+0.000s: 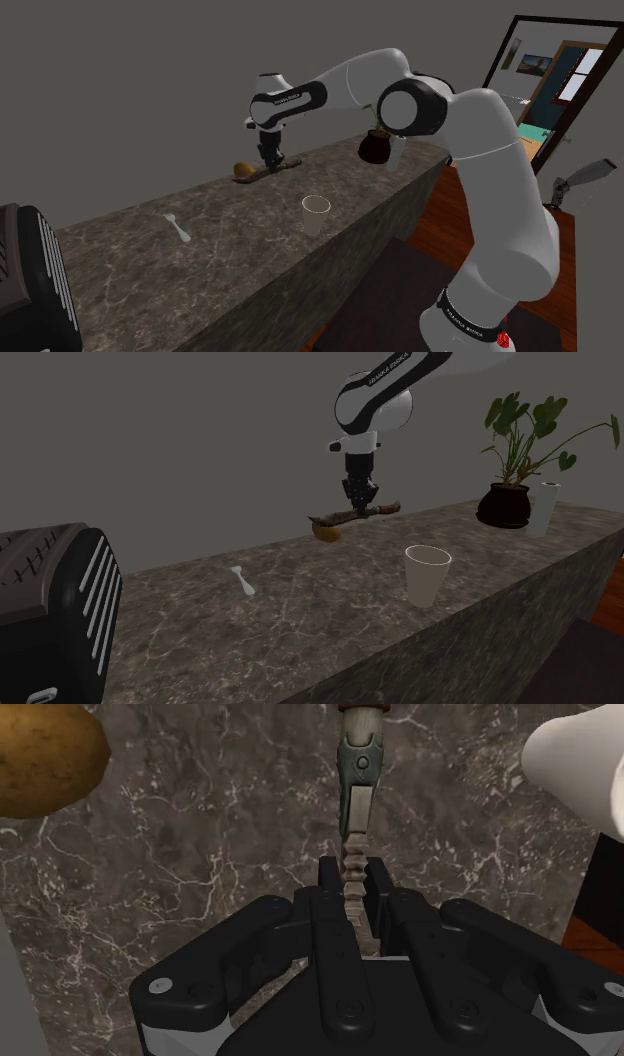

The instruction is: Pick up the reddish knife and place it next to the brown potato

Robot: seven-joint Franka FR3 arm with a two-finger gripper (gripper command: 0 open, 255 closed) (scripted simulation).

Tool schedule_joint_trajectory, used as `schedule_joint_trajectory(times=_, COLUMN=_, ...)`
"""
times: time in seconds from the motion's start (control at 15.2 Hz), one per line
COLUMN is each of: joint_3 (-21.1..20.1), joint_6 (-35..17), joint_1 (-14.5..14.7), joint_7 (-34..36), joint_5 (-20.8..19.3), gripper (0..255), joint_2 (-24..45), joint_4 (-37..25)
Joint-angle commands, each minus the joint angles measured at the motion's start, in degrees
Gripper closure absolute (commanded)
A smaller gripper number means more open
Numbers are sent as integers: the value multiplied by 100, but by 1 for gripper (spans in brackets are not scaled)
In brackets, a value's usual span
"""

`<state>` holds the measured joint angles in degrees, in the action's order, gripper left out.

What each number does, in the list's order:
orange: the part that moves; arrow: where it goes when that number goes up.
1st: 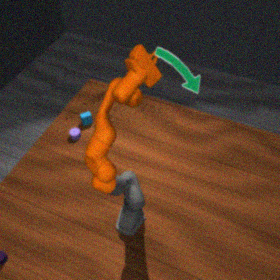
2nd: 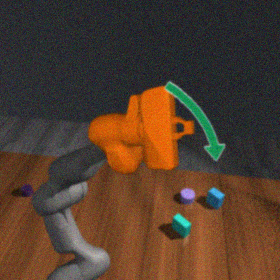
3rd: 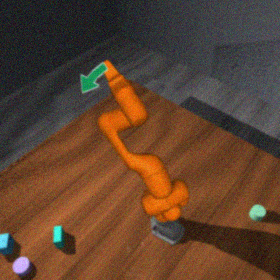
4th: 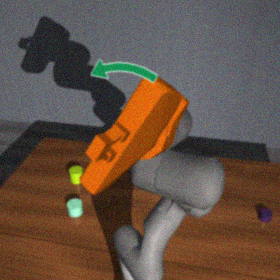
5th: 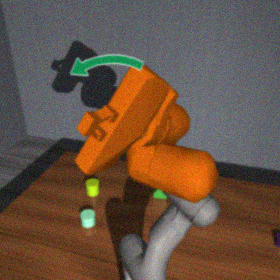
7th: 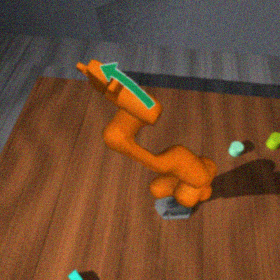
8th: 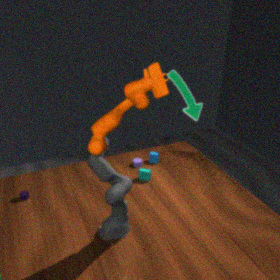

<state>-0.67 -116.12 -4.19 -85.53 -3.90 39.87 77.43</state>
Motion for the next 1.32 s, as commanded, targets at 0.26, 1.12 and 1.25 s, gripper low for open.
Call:
schedule_joint_trajectory(times=0.26, joint_3=94, joint_6=417, joint_1=-504, joint_7=-636, joint_5=71, gripper=255, joint_2=686, joint_4=-1139)
schedule_joint_trajectory(times=1.12, joint_3=139, joint_6=453, joint_1=-832, joint_7=-1003, joint_5=111, gripper=255, joint_2=1675, joint_4=-2183)
schedule_joint_trajectory(times=1.25, joint_3=139, joint_6=353, joint_1=-832, joint_7=-997, joint_5=110, gripper=255, joint_2=1745, joint_4=-2153)
